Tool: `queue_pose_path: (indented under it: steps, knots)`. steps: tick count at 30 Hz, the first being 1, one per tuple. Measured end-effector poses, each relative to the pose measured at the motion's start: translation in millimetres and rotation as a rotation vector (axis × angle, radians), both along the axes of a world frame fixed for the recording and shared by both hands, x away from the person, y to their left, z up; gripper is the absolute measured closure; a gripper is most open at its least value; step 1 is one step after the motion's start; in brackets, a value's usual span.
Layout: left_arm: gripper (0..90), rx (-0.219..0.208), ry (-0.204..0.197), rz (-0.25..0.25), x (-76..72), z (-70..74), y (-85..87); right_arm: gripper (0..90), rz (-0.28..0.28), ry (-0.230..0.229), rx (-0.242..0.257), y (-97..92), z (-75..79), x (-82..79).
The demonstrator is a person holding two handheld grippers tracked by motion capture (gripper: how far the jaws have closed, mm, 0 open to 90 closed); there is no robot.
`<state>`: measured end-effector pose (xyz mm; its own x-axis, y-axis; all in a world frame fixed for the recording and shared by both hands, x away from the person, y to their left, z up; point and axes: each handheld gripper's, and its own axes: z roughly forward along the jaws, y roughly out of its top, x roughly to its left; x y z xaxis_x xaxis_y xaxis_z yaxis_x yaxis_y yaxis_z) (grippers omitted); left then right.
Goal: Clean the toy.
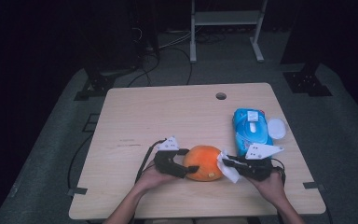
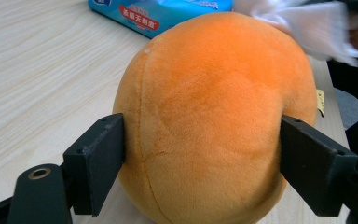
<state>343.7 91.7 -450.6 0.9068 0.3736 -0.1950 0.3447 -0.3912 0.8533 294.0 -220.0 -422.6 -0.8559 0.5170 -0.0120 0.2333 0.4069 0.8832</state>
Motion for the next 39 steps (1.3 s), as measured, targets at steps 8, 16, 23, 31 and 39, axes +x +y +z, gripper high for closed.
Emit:
queue_pose_path:
  steps: [8,16,23,31,39]
  knots:
    - [19.1,-0.011,0.021,0.01,2.1,-1.6,1.3,81.7,0.041,-0.036,0.004,20.4,8.2,5.4]
    - [19.2,0.002,0.011,-0.006,1.7,-1.3,2.4,81.7,-0.032,0.004,0.002,-1.8,-3.9,13.0]
    - [19.2,0.009,0.006,-0.009,1.1,-1.1,2.2,81.8,0.001,0.018,0.041,0.4,-3.3,2.1]
    - [21.4,0.026,-0.034,-0.045,-4.5,0.4,-1.9,81.8,0.023,-0.022,0.043,19.3,7.4,13.5]
    - [21.7,0.041,-0.055,-0.067,-7.7,1.0,-0.9,81.9,-0.054,0.028,0.041,0.9,-5.0,26.3]
